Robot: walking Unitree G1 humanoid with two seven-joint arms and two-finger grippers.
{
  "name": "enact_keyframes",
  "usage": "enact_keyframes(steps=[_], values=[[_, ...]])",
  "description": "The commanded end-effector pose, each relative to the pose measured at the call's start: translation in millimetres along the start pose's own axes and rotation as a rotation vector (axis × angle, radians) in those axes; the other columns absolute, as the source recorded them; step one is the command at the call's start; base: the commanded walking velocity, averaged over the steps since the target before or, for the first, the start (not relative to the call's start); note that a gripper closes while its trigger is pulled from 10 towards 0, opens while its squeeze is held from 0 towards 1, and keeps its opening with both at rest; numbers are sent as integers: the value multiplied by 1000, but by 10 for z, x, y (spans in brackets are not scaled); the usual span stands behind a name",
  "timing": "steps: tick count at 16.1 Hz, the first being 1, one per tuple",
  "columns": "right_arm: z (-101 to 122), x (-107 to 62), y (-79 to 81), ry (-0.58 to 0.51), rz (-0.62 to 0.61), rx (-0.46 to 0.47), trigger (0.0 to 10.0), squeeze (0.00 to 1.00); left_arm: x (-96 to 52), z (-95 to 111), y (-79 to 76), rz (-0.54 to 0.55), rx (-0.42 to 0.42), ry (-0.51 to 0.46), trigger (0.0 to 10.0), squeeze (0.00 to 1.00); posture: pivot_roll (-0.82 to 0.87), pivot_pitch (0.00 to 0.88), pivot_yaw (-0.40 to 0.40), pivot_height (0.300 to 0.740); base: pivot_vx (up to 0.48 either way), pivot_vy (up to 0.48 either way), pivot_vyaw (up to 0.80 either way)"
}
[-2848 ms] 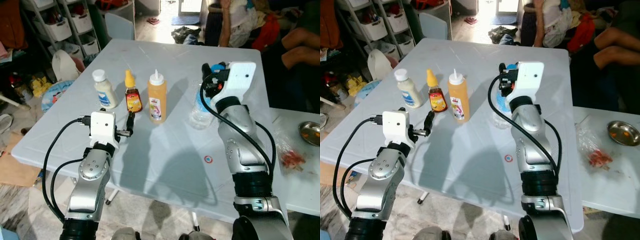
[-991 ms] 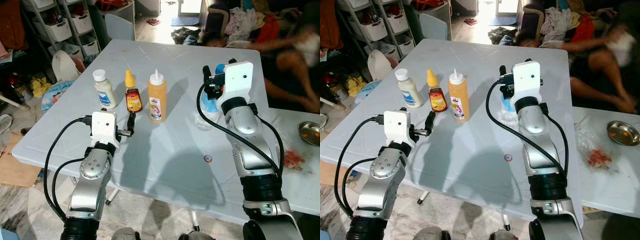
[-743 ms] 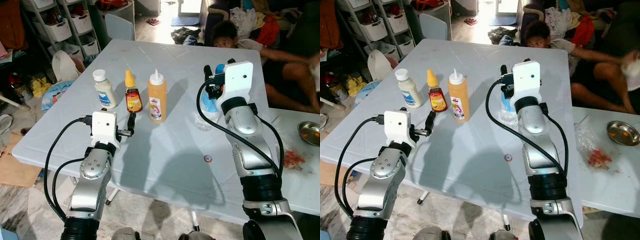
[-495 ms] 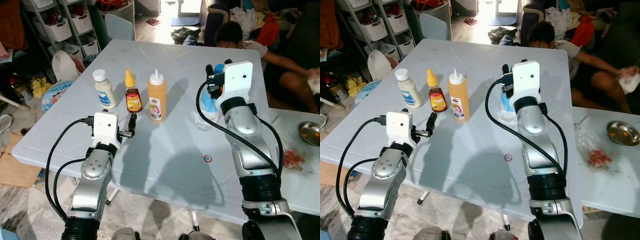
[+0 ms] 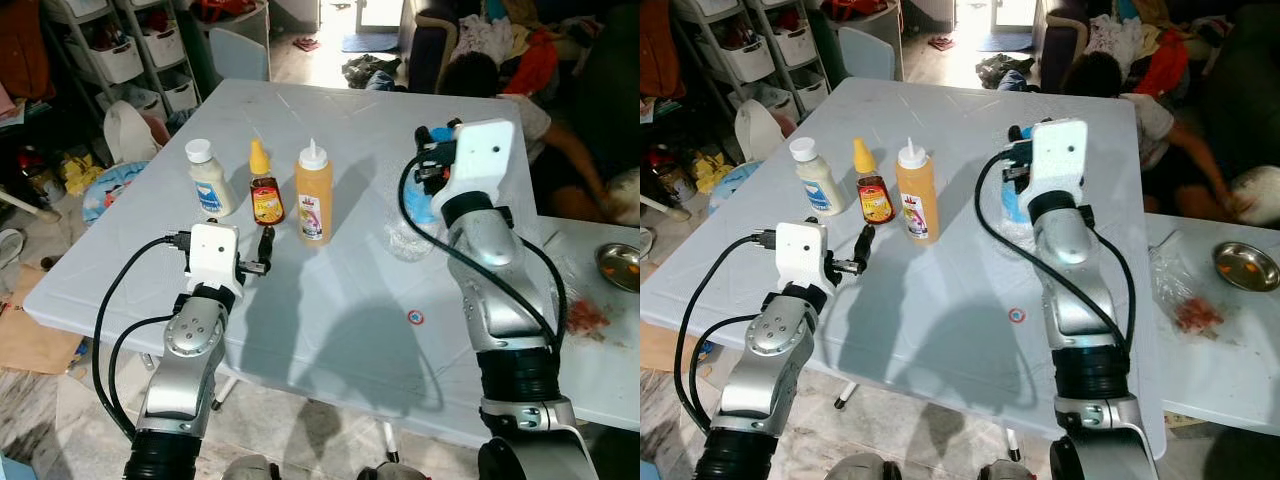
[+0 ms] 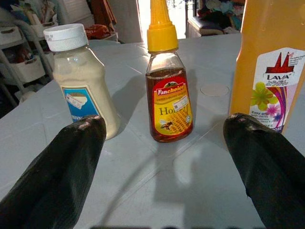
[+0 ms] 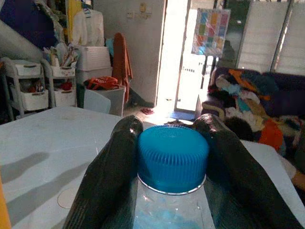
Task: Restocking fridge
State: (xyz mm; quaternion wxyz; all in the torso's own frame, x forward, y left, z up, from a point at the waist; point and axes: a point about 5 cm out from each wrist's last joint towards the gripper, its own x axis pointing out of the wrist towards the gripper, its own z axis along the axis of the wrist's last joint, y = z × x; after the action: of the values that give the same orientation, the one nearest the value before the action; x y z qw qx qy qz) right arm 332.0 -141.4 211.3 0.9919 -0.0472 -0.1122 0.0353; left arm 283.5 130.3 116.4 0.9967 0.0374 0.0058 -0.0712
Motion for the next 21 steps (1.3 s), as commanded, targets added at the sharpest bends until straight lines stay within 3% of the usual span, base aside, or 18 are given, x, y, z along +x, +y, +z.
enact_keyframes(steps=[1,8,11,15,17,18,19,21], values=[[37,-8,7,5,6,23,0,0,30,13,13,4,17,-2,10000,0,0,0,32,740,0,0,0],[6,-105,6,54,20,48,0,0,75,-12,-31,-12,50,16,10000,0,-4,0,30,740,0,0,0],[-7,-152,63,56,22,59,0,0,32,-38,39,43,20,14,10000,0,-3,0,31,740,0,0,0],[33,-97,157,8,40,72,0,0,86,-27,98,87,22,14,10000,0,15,0,28,740,-137,0,0],[9,-82,145,12,37,70,2510,0,92,-26,112,94,20,13,10000,0,14,0,25,740,-277,0,0],[5,-82,135,13,34,66,7451,0,94,-24,117,96,20,12,10000,0,11,0,23,740,-274,0,0],[-19,-90,114,18,28,57,10000,0,99,-20,123,100,21,8,10000,0,9,0,22,740,0,0,0],[-62,-116,104,28,29,47,10000,0,110,-17,115,102,19,4,10000,0,7,0,22,740,0,0,0]])
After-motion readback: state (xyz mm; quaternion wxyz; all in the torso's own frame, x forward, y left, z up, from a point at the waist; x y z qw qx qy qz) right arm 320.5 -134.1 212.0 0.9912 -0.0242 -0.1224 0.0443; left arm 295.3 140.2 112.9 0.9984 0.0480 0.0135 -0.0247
